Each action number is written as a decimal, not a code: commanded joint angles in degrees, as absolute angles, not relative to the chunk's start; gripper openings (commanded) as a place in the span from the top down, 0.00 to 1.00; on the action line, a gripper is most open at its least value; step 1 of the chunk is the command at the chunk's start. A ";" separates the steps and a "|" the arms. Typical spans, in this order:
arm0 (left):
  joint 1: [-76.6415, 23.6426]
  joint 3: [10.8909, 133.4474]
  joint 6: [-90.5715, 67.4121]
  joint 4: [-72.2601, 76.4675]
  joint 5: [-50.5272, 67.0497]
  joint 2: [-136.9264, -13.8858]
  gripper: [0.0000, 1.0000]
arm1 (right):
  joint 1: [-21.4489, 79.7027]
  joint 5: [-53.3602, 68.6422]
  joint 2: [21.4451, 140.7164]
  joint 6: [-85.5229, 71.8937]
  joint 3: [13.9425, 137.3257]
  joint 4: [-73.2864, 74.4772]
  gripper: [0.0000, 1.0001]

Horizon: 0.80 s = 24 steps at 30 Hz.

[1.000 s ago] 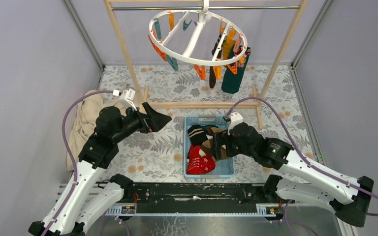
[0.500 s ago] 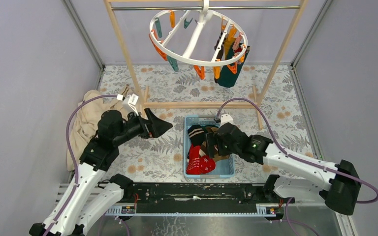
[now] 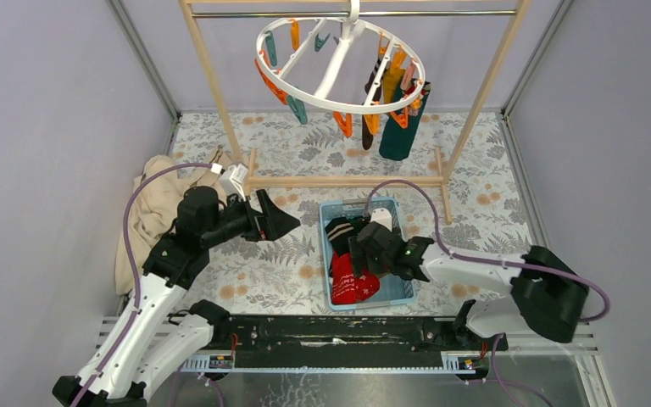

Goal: Remove the socks clipped to the hanger
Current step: Remove the sock from the hanger.

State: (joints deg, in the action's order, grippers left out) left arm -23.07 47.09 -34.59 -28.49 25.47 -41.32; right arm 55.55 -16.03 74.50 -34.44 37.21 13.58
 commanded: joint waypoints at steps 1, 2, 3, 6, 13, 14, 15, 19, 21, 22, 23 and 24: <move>-22.76 48.77 -33.35 -30.62 23.93 -40.23 0.01 | 55.85 -17.11 81.78 -34.64 38.12 10.30 0.00; -22.76 49.11 -33.44 -30.96 23.26 -40.06 0.01 | 55.88 -16.48 83.15 -34.09 38.60 10.36 0.00; -22.76 49.27 -33.59 -31.31 22.46 -39.83 0.01 | 55.89 -16.17 84.12 -33.45 39.49 11.20 0.00; -22.74 49.07 -34.34 -31.62 20.07 -38.58 0.01 | 55.90 -14.76 82.81 -31.90 40.93 12.39 0.00; -22.76 47.94 -35.96 -31.38 13.19 -37.99 0.01 | 55.90 -13.97 71.38 -26.14 48.11 21.29 0.00; -22.76 48.17 -36.26 -31.30 12.73 -38.38 0.01 | 55.85 -13.95 69.49 -25.39 48.97 22.48 0.00; -22.76 48.56 -36.36 -31.29 12.41 -38.83 0.01 | 55.89 -13.99 67.66 -24.63 49.56 23.59 0.00; -22.76 50.37 -36.02 -31.37 11.95 -40.91 0.01 | 55.90 -14.36 61.80 -22.74 50.62 26.58 0.00; -22.76 51.06 -35.59 -31.38 11.74 -42.22 0.01 | 55.90 -13.19 60.15 -22.22 50.59 26.78 0.00; -22.76 51.26 -35.50 -31.37 11.72 -43.03 0.01 | 55.90 -12.60 59.89 -22.11 50.43 26.62 0.00; -22.76 51.42 -35.47 -31.04 11.80 -43.95 0.01 | 55.91 -12.14 59.95 -21.89 50.25 26.32 0.00; -22.76 51.38 -35.50 -30.44 12.17 -44.88 0.01 | 55.89 -12.05 60.17 -21.48 50.01 25.85 0.00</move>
